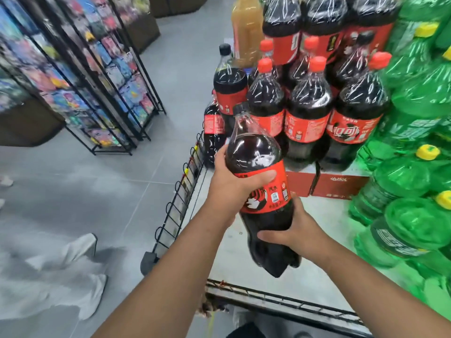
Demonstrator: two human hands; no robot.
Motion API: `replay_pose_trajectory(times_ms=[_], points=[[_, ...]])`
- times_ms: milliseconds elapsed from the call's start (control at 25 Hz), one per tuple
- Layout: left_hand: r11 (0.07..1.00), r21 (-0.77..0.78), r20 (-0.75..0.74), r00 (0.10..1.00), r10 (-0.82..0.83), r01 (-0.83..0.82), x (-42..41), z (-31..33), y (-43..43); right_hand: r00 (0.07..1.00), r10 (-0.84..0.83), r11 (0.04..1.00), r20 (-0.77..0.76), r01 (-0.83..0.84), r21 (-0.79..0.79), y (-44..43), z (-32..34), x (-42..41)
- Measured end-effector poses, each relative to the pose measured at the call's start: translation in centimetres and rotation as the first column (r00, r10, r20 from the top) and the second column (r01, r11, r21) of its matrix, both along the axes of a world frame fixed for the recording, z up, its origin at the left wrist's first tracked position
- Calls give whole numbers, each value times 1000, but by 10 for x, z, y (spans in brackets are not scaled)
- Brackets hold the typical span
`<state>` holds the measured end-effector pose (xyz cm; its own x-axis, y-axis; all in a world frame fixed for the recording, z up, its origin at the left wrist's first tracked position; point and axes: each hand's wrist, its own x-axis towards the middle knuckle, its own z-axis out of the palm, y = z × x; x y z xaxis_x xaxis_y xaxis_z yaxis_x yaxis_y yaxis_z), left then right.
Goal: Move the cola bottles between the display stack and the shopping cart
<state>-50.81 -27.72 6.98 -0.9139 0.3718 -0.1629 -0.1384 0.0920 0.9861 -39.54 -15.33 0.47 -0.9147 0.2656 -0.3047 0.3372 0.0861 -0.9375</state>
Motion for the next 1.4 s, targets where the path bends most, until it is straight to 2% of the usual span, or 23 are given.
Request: replay_pose_trajectory(times_ms=[280, 440, 680, 920, 1120, 1200, 1400], points=[[998, -7, -183, 981, -61, 61, -47, 0, -8, 999, -38, 999, -37, 37, -15, -12, 4, -52], [997, 0, -232, 970, -78, 80, -78, -5, -15, 996, -81, 996, -40, 79, -47, -22, 4, -80], [995, -50, -335, 937, -96, 84, -119, -3, -22, 982, -153, 988, -114, 154, -3, -36, -3, -123], [993, -69, -401, 909, -111, 91, -157, -10, -19, 959, -262, 962, -111, 268, 48, -42, -12, -163], [997, -44, -434, 898, -80, 68, -180, -15, -10, 923, -379, 923, -62, 382, 40, -46, -11, -186], [998, -30, -443, 894, -70, 63, -189, -17, -5, 909, -416, 909, 1, 416, 30, -46, -15, -193], [999, -23, -491, 870, -52, 46, -208, -26, 8, 875, -459, 866, 155, 479, -144, -42, -23, -214]])
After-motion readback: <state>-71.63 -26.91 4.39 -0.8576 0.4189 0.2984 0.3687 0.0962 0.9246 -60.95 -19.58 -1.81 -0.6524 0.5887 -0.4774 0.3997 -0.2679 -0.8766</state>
